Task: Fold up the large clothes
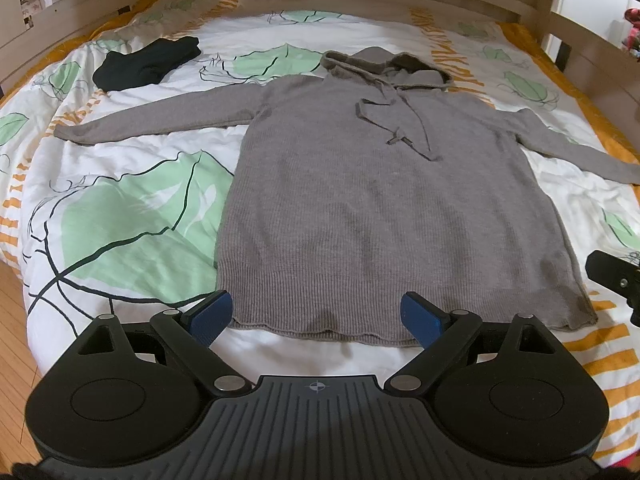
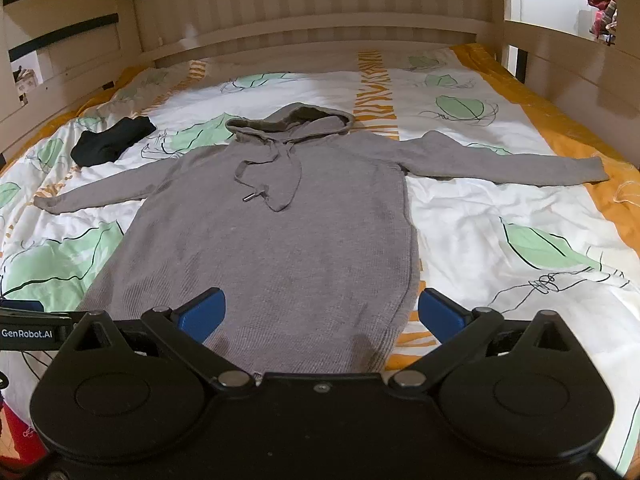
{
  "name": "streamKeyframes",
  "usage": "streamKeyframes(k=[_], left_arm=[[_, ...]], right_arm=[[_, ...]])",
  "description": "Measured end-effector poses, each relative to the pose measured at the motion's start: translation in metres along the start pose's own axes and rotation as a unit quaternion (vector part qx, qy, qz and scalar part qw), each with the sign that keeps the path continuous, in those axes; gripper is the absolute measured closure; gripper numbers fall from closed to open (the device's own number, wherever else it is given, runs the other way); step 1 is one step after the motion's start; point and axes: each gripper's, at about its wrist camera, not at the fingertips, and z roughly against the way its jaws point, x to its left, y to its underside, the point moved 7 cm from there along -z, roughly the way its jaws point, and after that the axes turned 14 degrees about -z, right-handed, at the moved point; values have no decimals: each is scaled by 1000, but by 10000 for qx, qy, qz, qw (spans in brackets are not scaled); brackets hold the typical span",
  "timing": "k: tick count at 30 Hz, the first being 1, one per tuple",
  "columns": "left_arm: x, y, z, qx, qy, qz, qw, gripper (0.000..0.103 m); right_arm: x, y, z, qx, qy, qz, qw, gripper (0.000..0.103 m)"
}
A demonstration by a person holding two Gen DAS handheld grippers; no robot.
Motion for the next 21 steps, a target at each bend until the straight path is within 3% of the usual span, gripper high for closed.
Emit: streamKeyframes(k=[21], left_arm=[[2, 3, -6, 99, 21, 45, 9999, 11]], right_arm=[[2, 0, -3, 92, 5, 66, 9999, 1]])
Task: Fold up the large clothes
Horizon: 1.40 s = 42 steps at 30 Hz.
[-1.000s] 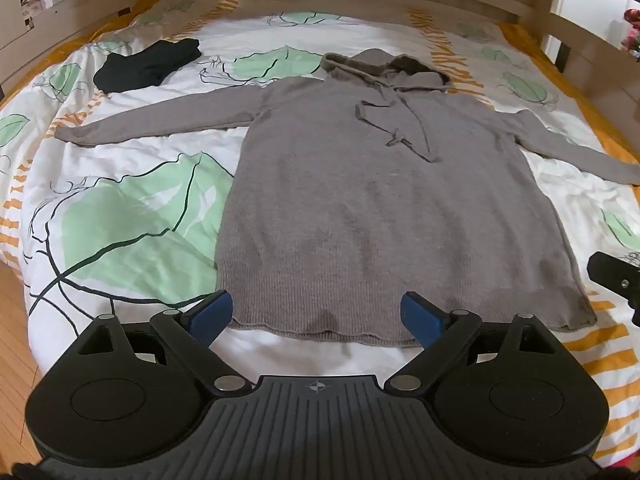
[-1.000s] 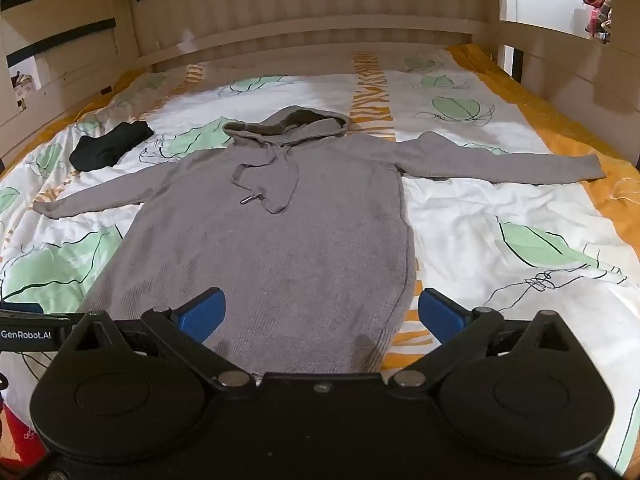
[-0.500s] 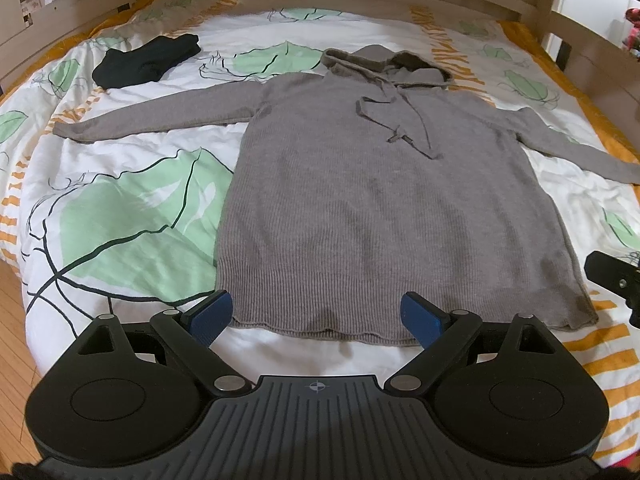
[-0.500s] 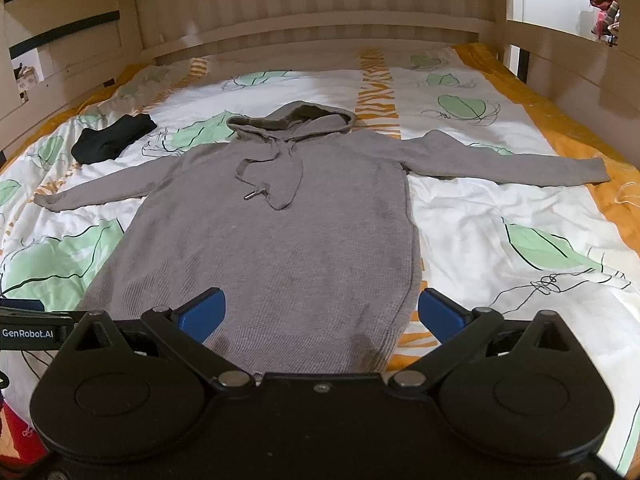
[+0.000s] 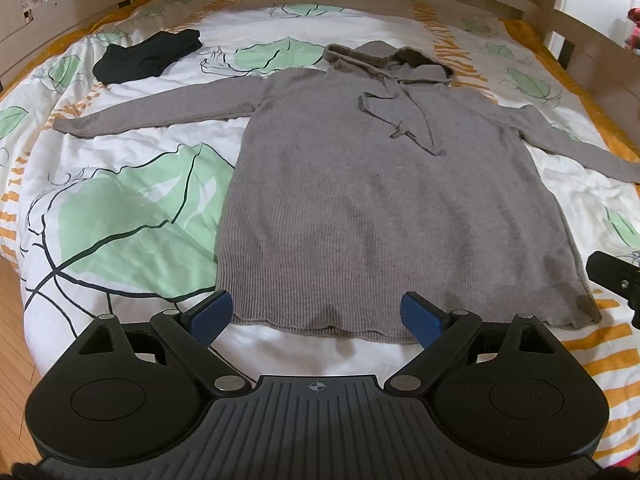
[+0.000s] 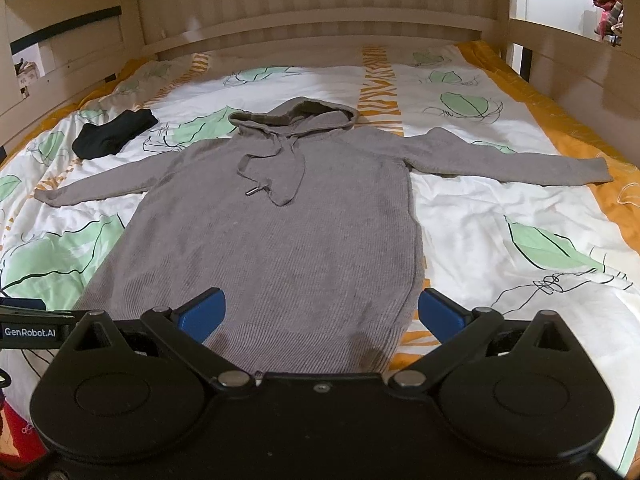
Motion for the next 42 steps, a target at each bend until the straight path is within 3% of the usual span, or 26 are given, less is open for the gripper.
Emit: streamKeyframes(k=[29, 37, 42], left_arm=[[-1, 6, -19, 227, 197, 83, 9995, 11], [13, -3, -39, 36, 771, 441, 9960, 11], [40, -21, -56, -220, 1487, 1025, 9833, 11]], right_arm=[[8, 13, -20, 426, -62, 123, 9990, 1], [20, 13, -48, 695, -193, 402, 9966, 0], [33, 3, -69, 811, -391, 559, 9944, 0]])
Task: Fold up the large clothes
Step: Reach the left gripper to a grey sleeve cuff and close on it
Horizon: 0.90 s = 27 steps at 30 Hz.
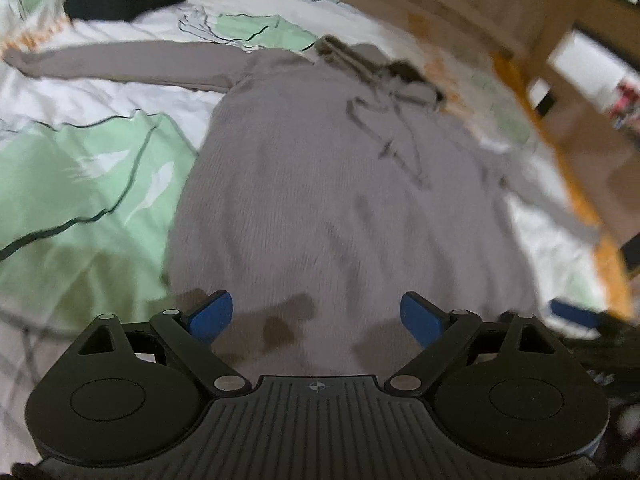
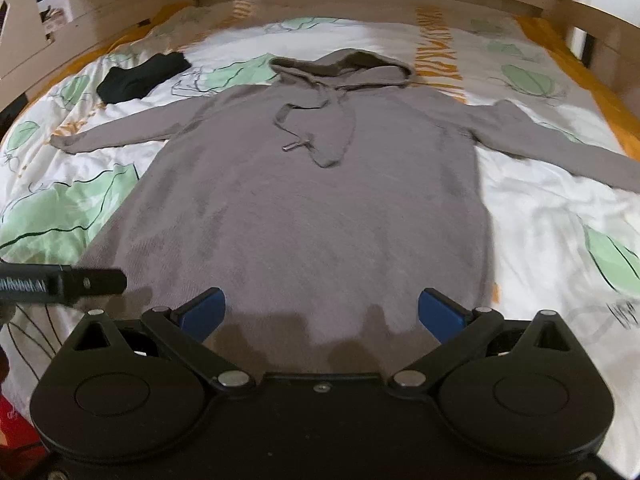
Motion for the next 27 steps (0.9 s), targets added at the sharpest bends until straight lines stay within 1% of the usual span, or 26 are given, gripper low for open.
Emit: streamKeyframes(k=[1, 3, 5, 6, 9, 11, 13, 15, 17, 20, 25, 27], left_arm=[[7, -7, -2, -69, 207, 116, 9997, 11], [21, -20, -5, -193, 468, 301, 9983, 11], [38, -35, -8, -305, 535, 409, 9973, 11], [47, -42, -8, -351, 484, 436, 9973, 11], [76, -67, -12, -554, 185, 371, 9976, 11], [101, -83, -13, -644, -82, 332, 9973, 11], [127, -97, -14, -663, -328, 328, 9967, 11], [157, -111, -17, -660, -623, 342, 9953, 11], [188, -122, -18, -649, -942, 347, 9928, 11], [237, -134, -20, -622, -1295, 442, 9886, 11], [310, -148, -31, -624, -1590, 786, 9822, 11], [335, -153, -37, -613, -1646, 908, 9802, 11]], right_arm=[[2, -6, -5, 16, -51, 15, 10000, 0], [6, -15, -13, 9, -115, 38, 9999, 0], [10, -26, -22, -31, -130, 85, 9999, 0], [11, -31, -25, -62, -133, 114, 9998, 0], [18, -47, -38, -250, -173, 282, 9991, 0], [25, -58, -47, -384, -219, 373, 9983, 0], [31, -68, -57, -440, -279, 384, 9979, 0], [36, -75, -67, -410, -374, 268, 9981, 0], [43, -83, -80, -321, -563, 56, 9979, 0], [48, -91, -95, -198, -795, -259, 9963, 0], [57, -101, -117, -59, -1028, -640, 9926, 0], [60, -105, -125, 5, -1166, -811, 9899, 0]])
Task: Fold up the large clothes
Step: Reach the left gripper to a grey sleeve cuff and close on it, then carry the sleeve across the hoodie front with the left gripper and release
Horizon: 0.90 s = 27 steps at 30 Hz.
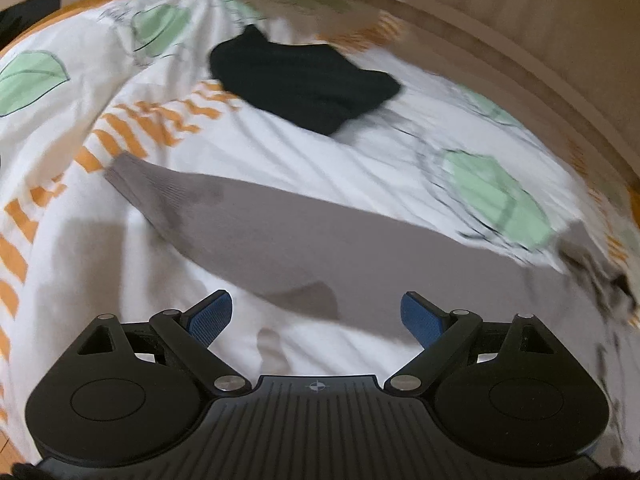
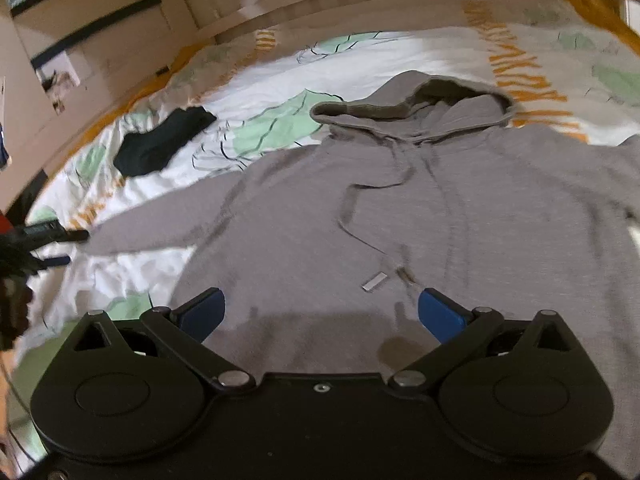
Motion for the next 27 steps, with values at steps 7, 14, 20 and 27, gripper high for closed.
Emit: streamKeyframes(k=[7, 14, 20, 27], left_arm=[[53, -13, -42, 8, -310, 429, 9986, 12], [74, -24, -59, -74, -440, 762, 9961, 31], [67, -40, -48, -266, -699, 507, 9959, 95], [-3, -88, 12, -963, -163, -80, 9952, 96]], right_arm=[[12, 3, -27, 533, -359, -234, 9977, 0], [16, 10, -37, 752, -240, 26, 9969, 0], [9, 12, -37, 788, 247, 74, 9966, 1], [-10, 13, -29, 723, 376, -12, 9967, 15]])
